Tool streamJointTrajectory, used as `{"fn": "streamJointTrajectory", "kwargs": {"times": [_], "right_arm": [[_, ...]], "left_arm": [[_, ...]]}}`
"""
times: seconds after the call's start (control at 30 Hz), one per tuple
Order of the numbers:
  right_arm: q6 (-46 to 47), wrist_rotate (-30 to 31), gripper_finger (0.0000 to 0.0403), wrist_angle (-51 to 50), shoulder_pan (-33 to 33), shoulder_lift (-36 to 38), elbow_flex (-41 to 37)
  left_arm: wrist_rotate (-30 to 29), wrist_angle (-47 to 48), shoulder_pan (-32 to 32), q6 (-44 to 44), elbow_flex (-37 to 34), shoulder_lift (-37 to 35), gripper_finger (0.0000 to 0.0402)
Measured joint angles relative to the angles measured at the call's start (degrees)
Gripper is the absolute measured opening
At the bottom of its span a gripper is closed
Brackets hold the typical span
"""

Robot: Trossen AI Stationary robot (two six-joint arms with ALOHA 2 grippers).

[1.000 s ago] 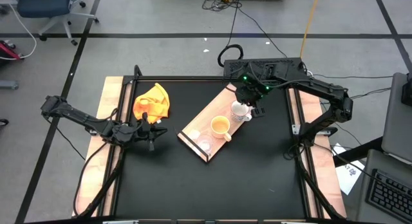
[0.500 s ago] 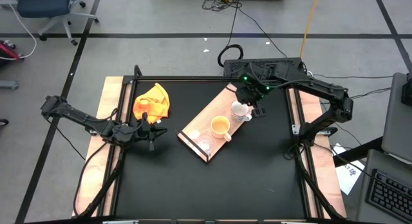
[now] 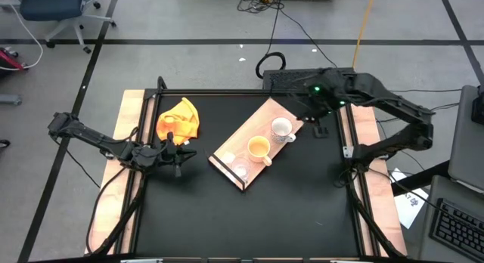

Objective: Stack small to large cups/mugs on shelf
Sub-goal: Return to Home Position

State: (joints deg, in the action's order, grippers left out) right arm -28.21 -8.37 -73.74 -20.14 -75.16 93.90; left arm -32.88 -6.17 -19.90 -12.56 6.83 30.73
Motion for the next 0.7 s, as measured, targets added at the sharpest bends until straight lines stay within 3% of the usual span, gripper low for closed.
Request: {"fn": "streamJointTrajectory", "kwargs": {"times": [0.1,0.5,0.7], "right_arm": [[1.45,-2.38,0.0,0.29,0.01,3.37,-2.31],[5.74,-2.43,0.0,6.56,2.05,15.86,-15.79],[10.71,-4.42,0.0,16.24,2.03,21.33,-22.15]], "left_arm": [[0.0,-0.02,0.0,0.02,0.0,0.01,0.0031],[-0.02,-0.11,0.0,-0.04,0.0,-0.01,0.0031],[-0.02,-0.11,0.0,-0.26,0.0,-0.01,0.0031]]}}
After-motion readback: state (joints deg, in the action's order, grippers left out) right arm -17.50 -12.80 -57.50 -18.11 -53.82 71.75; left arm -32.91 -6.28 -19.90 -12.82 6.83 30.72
